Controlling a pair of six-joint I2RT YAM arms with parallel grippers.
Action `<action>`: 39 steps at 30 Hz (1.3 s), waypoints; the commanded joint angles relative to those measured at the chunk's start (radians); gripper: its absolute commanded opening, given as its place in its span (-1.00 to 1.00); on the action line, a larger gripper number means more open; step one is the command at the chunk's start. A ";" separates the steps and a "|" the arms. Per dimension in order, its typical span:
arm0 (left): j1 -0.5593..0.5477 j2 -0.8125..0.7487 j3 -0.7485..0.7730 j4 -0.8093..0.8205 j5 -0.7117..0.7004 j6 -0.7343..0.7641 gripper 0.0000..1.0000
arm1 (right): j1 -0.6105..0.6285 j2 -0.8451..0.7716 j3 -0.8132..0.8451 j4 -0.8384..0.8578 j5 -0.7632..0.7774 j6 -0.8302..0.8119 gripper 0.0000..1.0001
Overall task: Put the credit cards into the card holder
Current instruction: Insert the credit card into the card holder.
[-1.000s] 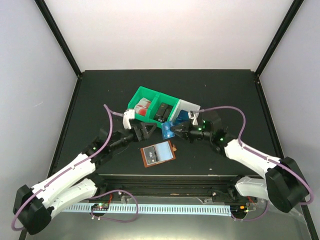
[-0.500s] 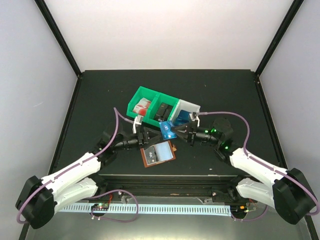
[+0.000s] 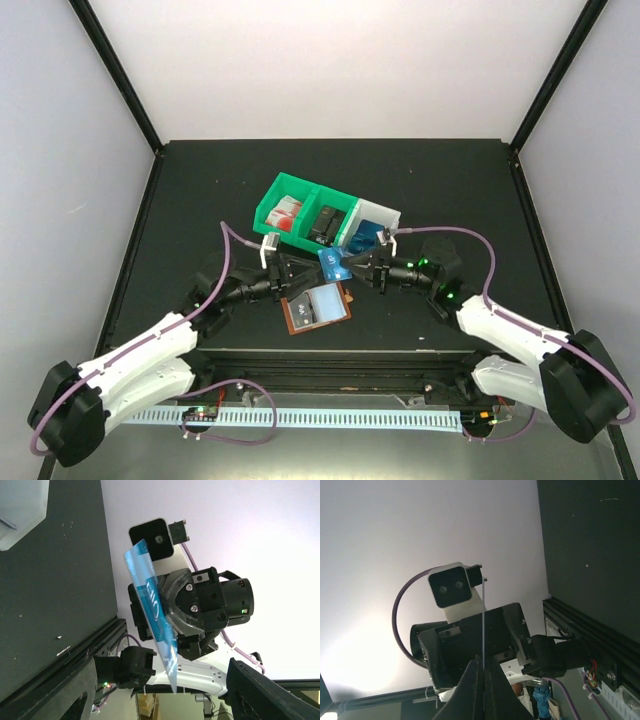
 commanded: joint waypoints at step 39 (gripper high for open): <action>0.013 -0.068 -0.143 -0.427 -0.274 0.418 -0.97 | 0.355 0.165 0.270 -1.007 0.885 -1.010 0.06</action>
